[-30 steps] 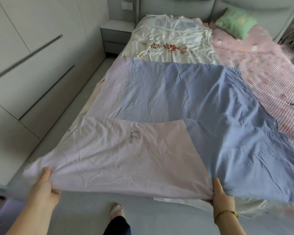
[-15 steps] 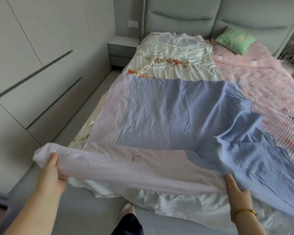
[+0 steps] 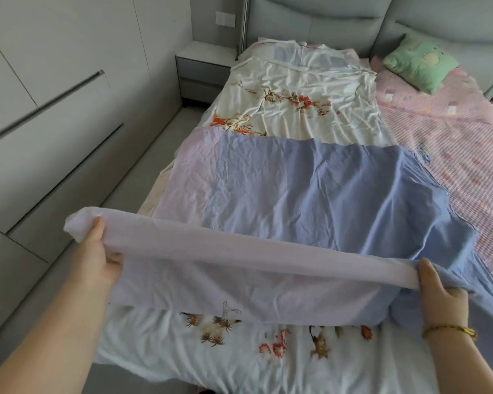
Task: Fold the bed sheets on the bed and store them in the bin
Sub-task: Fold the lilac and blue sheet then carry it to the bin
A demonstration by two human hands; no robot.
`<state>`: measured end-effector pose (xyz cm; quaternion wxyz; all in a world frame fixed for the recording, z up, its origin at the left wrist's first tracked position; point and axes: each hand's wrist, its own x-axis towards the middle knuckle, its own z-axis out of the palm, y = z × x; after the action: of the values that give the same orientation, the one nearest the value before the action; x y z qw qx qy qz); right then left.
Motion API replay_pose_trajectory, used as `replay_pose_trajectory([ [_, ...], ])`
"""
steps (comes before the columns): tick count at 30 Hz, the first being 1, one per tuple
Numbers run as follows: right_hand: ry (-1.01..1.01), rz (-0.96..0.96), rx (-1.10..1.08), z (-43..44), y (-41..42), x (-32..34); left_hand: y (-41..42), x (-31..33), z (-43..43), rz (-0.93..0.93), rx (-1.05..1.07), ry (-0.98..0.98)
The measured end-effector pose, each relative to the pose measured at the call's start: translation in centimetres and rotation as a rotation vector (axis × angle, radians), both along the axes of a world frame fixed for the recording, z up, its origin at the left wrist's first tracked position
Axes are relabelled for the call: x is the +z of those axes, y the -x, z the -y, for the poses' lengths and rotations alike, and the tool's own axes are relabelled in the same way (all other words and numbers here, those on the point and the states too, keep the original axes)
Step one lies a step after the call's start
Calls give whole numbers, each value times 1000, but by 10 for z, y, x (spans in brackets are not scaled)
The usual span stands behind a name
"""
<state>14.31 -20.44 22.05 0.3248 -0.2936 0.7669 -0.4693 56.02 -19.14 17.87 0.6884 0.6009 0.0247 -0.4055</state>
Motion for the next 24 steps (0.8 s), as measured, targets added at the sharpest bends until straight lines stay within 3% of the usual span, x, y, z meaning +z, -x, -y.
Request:
replay_pose_trajectory([
  [7, -97, -120, 71, 111, -13, -7, -11, -9, 107, 83, -30, -50],
  [11, -240, -222, 384, 181, -15, -42, -21, -31, 152, 230, -124, -132],
  [15, -471, -340, 672, 213, -8, -96, -21, -86, 167, 253, -381, -370],
  [19, -609, -369, 693, 202, -3, -117, 10, -108, 159, 385, -541, -526],
  [24, -619, -293, 574, 173, 25, -121, 62, -118, 158, 389, -776, -508],
])
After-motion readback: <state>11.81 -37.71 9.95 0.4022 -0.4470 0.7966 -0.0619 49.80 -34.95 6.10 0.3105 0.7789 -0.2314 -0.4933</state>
